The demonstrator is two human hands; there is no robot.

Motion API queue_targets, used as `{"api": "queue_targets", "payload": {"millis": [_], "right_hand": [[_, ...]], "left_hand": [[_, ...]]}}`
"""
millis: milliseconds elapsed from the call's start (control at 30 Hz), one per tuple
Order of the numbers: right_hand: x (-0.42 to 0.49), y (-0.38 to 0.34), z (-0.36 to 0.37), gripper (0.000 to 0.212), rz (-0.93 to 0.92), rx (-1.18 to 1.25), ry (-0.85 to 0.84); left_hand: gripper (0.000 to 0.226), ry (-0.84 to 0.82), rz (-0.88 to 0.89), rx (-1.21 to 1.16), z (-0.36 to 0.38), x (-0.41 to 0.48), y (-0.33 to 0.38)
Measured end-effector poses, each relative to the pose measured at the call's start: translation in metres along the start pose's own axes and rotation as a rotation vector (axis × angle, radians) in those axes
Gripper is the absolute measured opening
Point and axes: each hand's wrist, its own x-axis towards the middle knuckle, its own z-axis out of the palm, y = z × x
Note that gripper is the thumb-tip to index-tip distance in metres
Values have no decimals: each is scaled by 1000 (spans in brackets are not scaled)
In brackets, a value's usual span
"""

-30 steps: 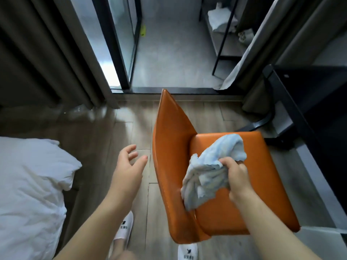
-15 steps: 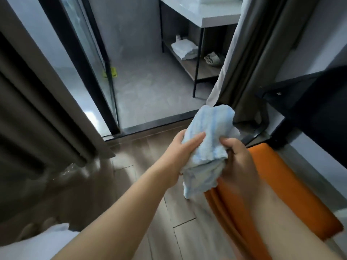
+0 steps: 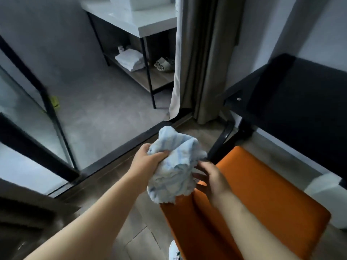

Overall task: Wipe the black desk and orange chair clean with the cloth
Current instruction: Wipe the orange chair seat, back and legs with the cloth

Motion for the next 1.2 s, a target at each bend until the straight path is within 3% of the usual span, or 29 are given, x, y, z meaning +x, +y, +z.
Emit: {"api": "queue_targets", "payload": {"millis": [267,433,567,733,833,933,1033,1133,1200], "right_hand": [[66,8,-63,15,192,-9,410],[118,21,-103,12,264,-41,667],[152,43,-119,12,352,-129,751],[193,71,-150,25,437,-480,699],[223,81,-182,35,463,-618,714],[252,92,-216,46,457,-876,736],[264,111,-229,62,452,-1066,615],[255,131,-230,76,423,-1217,525],[253,135,-234,78,389,-1255,500]], "left_hand": [[25,-95,-85,310,39,116,-25],[24,-251,-46,570,90,198,-53],[35,-406,-35,773,131,247,-86],[70,-655,104,903,189,290,-123],[68,-749,238,826,227,310,-140],[58,-684,362,677,270,326,-152],[46,-592,258,696,298,317,-181],[45,-529,4,815,308,293,-214],[47,-449,-8,936,323,292,-216]]}}
